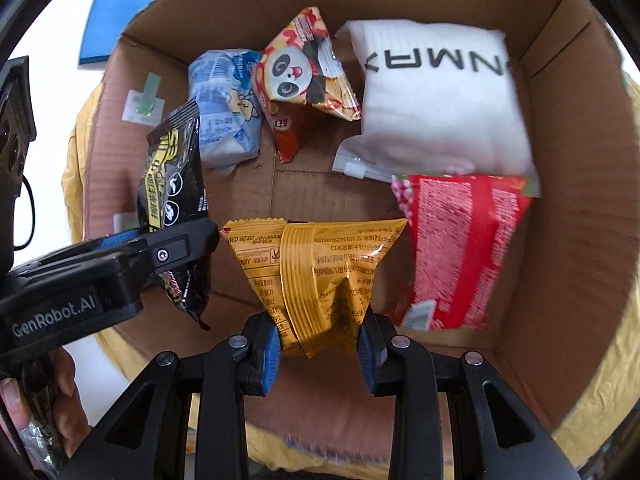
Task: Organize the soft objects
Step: 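Lower both packs into the box and open both grippers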
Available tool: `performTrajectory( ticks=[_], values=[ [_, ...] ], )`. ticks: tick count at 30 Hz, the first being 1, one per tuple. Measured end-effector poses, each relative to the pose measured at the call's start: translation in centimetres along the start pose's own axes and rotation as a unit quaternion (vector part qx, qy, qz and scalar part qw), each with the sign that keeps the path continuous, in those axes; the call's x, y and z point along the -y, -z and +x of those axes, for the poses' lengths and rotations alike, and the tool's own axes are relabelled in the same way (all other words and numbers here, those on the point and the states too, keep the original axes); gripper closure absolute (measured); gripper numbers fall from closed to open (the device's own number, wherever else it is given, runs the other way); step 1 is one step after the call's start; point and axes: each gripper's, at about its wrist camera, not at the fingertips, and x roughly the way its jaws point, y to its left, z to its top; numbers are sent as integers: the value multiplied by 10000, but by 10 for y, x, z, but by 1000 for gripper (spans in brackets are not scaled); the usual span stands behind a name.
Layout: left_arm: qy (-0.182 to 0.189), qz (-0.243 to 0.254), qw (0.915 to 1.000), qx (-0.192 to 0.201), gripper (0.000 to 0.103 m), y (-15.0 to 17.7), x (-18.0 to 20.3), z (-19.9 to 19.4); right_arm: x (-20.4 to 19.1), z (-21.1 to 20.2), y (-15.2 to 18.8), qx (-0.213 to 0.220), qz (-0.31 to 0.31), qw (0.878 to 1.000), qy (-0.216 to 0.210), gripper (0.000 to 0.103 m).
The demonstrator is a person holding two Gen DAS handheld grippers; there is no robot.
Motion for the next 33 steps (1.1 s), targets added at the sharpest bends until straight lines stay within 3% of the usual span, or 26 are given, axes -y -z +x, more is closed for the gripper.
performTrajectory(
  ticks=[8, 20, 24, 28, 33],
  values=[
    [-59, 136, 9985, -531, 44, -16, 0, 28, -1, 26, -16, 29, 201, 9997, -104, 69],
    [-197, 133, 9954, -932, 44, -31, -6, 50, -13, 57, -22, -158, 141, 9986, 482, 67],
    [-226, 71, 9950, -972, 44, -32, -4, 47, -19, 66, -22, -170, 143, 9981, 580, 61],
    [-227, 76, 9956, -910, 42, -22, -9, 45, -17, 59, -23, -120, 126, 9983, 553, 39],
    [-348, 204, 9967, -709, 42, -16, 3, 26, -23, 48, -22, -38, 67, 9984, 564, 33]
  ],
)
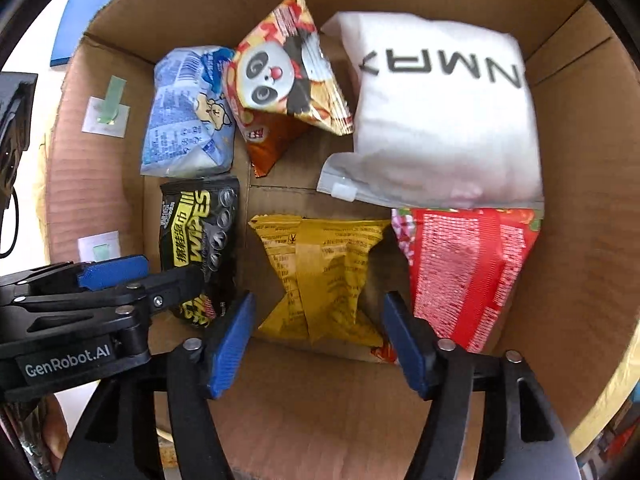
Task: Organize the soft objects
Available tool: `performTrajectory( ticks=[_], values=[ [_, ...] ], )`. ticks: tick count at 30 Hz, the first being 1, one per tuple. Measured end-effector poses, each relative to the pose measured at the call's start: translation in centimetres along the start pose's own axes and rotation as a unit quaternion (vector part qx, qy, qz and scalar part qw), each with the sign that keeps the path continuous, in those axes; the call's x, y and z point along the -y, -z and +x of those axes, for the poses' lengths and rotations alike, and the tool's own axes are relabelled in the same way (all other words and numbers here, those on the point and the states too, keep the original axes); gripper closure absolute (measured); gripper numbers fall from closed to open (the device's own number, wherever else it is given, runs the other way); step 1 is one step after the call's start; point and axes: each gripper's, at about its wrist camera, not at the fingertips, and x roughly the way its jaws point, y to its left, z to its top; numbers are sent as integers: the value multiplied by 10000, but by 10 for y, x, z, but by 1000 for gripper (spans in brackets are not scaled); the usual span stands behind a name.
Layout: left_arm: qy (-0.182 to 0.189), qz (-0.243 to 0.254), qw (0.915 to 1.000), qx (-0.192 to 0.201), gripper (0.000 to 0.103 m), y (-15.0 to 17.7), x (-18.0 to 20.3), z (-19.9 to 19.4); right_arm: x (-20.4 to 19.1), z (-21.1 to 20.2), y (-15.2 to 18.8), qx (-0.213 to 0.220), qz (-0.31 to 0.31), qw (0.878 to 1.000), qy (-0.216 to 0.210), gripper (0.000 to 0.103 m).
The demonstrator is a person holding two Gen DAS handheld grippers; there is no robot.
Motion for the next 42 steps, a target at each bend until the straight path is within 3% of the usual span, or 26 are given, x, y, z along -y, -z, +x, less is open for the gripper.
performTrajectory(
  ticks=[6, 9, 13, 15, 18, 21, 33, 42],
  values=[
    [-86, 117, 9994, 321, 31, 17, 15, -27, 0, -20, 12, 78, -29, 9999, 120, 31],
    [-75, 165, 9981, 593, 30, 27, 22, -44, 1, -34, 17, 196, -51, 9995, 251, 21],
    [-168, 184, 9949, 982, 28, 41, 28, -65, 8, -53, 31, 463, -50, 9977, 487, 16],
    [-265, 179, 9923, 1197, 18, 48, 30, -74, 12, -62, 35, 564, -33, 9969, 551, 13],
    [-393, 187, 9888, 1426, 12, 56, 29, -83, 11, -75, 41, 700, 5, 9955, 636, 11],
    [-442, 166, 9873, 1515, 0, 56, 15, -87, 17, -88, 48, 817, 67, 9945, 655, 0],
    [-476, 85, 9819, 1829, 0, 77, 8, -88, 31, -114, 62, 1089, 236, 9908, 774, 0],
    [-438, 56, 9657, 2557, 0, 126, 24, -140, 26, -171, 99, 1491, 168, 9862, 705, 0]
  ],
)
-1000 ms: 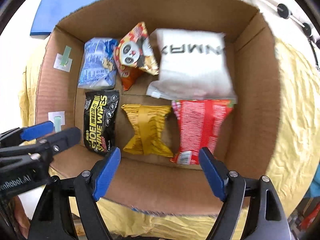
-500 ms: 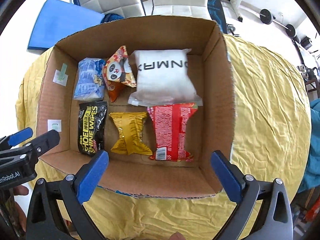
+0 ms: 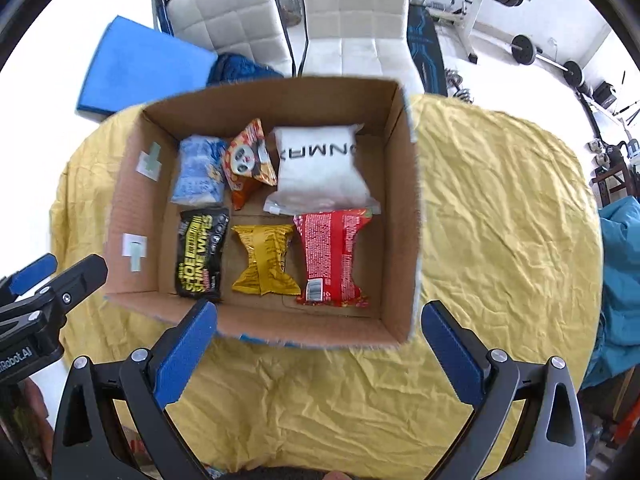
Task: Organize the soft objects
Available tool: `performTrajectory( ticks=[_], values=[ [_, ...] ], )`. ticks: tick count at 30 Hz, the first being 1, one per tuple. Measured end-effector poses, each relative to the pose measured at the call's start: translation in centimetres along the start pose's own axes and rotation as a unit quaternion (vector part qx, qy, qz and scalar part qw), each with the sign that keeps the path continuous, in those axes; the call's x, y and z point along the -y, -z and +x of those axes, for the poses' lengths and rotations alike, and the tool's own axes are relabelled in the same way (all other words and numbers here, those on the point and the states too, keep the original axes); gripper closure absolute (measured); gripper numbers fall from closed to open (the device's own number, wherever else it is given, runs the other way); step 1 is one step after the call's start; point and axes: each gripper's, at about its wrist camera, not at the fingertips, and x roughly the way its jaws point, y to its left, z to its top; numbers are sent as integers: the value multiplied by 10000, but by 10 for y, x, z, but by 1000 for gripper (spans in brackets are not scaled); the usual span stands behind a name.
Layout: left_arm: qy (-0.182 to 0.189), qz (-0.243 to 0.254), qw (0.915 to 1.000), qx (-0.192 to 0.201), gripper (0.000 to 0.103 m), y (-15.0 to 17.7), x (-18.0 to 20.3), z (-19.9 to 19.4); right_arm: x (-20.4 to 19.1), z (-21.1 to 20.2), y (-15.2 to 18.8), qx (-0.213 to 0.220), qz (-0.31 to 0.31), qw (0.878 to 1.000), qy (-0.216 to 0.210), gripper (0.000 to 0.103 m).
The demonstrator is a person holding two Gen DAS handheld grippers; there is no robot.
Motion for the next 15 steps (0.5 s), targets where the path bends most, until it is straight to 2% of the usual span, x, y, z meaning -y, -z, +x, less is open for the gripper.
performTrajectory(
  ticks=[3, 10, 15],
  values=[
    [84, -39, 9998, 183, 0, 10, 6, -28, 4, -38, 12, 271, 37, 9996, -43, 0],
    [-176, 233, 9968, 750, 0, 33, 27, -106, 7, -126, 46, 888, 12, 9960, -119, 0],
    [-197, 288, 9937, 1063, 0, 48, 34, -152, 12, -179, 73, 1282, 73, 9916, -181, 0]
  ],
)
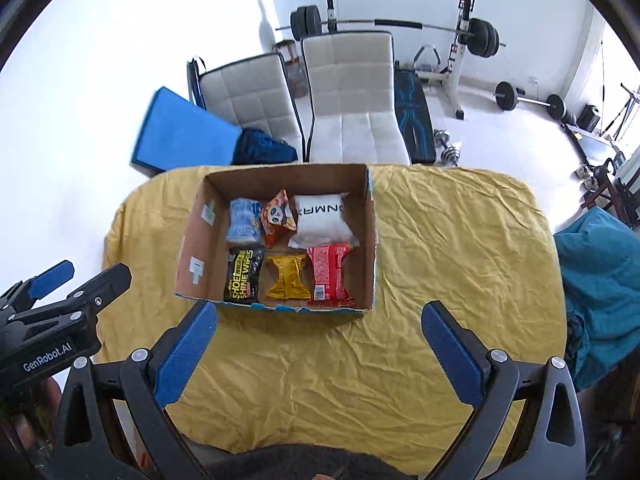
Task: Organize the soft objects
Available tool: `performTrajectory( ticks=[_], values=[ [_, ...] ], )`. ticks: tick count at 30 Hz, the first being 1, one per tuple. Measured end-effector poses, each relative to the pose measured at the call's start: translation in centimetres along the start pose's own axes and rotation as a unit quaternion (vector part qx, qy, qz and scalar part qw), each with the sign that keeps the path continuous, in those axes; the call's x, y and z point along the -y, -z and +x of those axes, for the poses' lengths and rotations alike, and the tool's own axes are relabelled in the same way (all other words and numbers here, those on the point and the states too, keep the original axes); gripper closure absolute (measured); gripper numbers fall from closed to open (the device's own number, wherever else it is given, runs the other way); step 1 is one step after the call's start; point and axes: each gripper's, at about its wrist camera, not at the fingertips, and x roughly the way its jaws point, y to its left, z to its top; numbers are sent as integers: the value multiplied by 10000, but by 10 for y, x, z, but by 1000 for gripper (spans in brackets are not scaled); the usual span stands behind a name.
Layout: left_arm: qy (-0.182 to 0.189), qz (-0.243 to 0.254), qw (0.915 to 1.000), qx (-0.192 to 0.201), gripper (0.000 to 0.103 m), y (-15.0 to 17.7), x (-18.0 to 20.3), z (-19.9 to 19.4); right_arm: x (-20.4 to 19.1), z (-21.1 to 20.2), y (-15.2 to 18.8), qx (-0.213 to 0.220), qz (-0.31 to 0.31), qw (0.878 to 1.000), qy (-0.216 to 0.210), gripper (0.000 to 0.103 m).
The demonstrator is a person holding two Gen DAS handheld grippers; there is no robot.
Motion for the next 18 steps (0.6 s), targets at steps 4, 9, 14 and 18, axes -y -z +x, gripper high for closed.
performTrajectory(
  ticks=[4, 9, 14, 18],
  values=[
    [108, -47, 9997, 215, 0, 4, 1, -33, 2, -39, 12, 254, 11, 9997, 12, 0],
    [128, 12, 9989, 457, 0, 7, 5, -64, 3, -76, 25, 454, -28, 9990, 26, 0],
    [114, 136, 9980, 608, 0, 12, 11, -82, 5, -91, 29, 528, -34, 9985, 111, 0],
    [113, 148, 9981, 594, 0, 16, 13, -84, 11, -102, 32, 585, 50, 9981, 163, 0]
  ],
)
